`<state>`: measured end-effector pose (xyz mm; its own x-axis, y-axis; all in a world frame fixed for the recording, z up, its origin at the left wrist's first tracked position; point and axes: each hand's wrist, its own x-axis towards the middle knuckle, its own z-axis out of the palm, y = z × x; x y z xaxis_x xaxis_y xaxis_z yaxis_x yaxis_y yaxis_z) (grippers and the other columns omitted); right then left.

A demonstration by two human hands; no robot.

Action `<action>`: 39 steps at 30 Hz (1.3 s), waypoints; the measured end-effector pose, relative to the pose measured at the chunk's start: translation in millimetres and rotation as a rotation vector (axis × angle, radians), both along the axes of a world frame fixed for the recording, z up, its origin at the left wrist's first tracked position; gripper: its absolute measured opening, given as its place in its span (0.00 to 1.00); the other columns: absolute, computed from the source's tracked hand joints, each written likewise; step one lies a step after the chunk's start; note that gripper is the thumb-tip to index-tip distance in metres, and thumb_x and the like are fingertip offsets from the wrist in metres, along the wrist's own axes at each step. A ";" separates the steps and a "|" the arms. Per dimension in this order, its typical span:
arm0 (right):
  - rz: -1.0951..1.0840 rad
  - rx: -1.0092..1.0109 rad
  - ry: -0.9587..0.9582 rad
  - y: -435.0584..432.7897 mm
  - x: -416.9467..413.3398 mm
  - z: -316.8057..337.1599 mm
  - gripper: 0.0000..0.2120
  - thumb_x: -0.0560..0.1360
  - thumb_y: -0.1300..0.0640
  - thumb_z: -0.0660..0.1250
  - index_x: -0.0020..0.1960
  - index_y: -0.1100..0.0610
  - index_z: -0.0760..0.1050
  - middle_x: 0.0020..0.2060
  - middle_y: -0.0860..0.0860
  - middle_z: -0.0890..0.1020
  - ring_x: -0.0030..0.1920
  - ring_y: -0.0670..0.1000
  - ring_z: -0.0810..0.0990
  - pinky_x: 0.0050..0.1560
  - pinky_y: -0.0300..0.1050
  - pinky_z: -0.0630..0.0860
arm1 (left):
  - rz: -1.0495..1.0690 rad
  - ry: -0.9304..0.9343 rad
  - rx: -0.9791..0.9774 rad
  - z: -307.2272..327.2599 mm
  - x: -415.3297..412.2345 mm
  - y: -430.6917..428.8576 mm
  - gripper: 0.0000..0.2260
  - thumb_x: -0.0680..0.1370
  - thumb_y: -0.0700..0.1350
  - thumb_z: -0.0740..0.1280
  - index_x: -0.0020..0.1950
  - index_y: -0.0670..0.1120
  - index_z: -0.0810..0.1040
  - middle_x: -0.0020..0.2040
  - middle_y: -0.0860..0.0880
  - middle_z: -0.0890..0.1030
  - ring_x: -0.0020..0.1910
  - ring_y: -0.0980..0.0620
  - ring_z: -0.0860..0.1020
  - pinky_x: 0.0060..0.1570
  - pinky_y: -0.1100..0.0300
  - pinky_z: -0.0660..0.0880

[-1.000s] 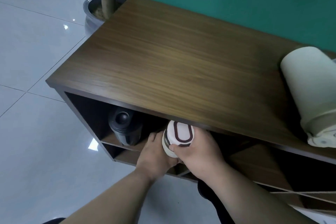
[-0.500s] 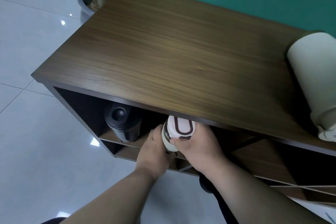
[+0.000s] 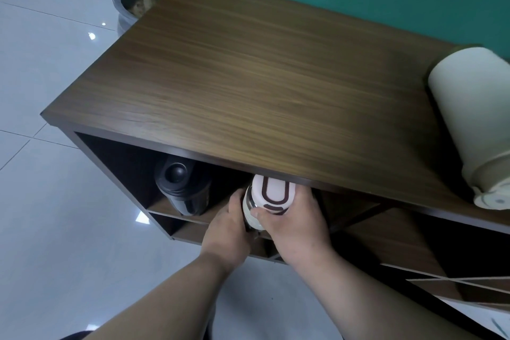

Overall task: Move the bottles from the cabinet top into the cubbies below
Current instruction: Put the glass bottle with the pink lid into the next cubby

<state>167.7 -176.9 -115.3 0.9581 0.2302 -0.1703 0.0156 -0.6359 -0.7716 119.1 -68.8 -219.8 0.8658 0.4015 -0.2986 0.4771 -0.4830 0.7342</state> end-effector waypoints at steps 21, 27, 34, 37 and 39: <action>0.208 -0.198 0.180 -51.2 -37.4 44.2 0.47 0.69 0.55 0.70 0.81 0.42 0.47 0.73 0.45 0.73 0.67 0.50 0.77 0.67 0.45 0.73 | -0.178 0.208 -0.073 57.7 -43.7 -4.0 0.31 0.76 0.50 0.73 0.78 0.51 0.68 0.71 0.47 0.75 0.71 0.47 0.76 0.70 0.60 0.72; 0.096 -0.028 -0.113 -117.8 -73.0 97.7 0.19 0.73 0.59 0.72 0.54 0.36 0.78 0.50 0.35 0.84 0.55 0.36 0.81 0.60 0.41 0.77 | -0.090 0.245 -0.149 99.2 -82.3 -17.4 0.17 0.78 0.53 0.72 0.63 0.48 0.79 0.58 0.53 0.82 0.56 0.52 0.78 0.55 0.64 0.71; -0.298 0.100 -0.382 -168.8 -46.7 162.2 0.40 0.67 0.49 0.78 0.74 0.45 0.63 0.69 0.41 0.66 0.71 0.46 0.67 0.70 0.53 0.69 | -0.149 0.004 -0.230 142.1 -81.3 -46.7 0.03 0.76 0.47 0.75 0.49 0.53 0.84 0.48 0.54 0.89 0.45 0.54 0.84 0.49 0.65 0.77; -0.416 0.134 -0.404 -165.2 -24.5 167.5 0.52 0.62 0.42 0.80 0.78 0.48 0.55 0.75 0.48 0.61 0.76 0.51 0.62 0.72 0.59 0.67 | -0.172 -0.118 -0.308 158.3 -64.7 -65.7 0.04 0.79 0.40 0.73 0.50 0.50 0.85 0.42 0.56 0.86 0.39 0.62 0.78 0.42 0.72 0.73; -0.443 0.112 -0.413 -156.4 -14.6 164.2 0.55 0.60 0.38 0.79 0.78 0.47 0.52 0.75 0.49 0.59 0.76 0.53 0.60 0.71 0.61 0.69 | -0.197 -0.146 -0.335 159.8 -52.6 -76.9 0.03 0.79 0.40 0.73 0.49 0.48 0.84 0.39 0.58 0.84 0.38 0.61 0.76 0.42 0.69 0.72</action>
<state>153.1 -333.3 48.9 0.9486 -0.2096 0.2373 0.0802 -0.5661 -0.8205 66.5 -145.7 -59.9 0.9594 0.1255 -0.2526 0.2784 -0.2779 0.9194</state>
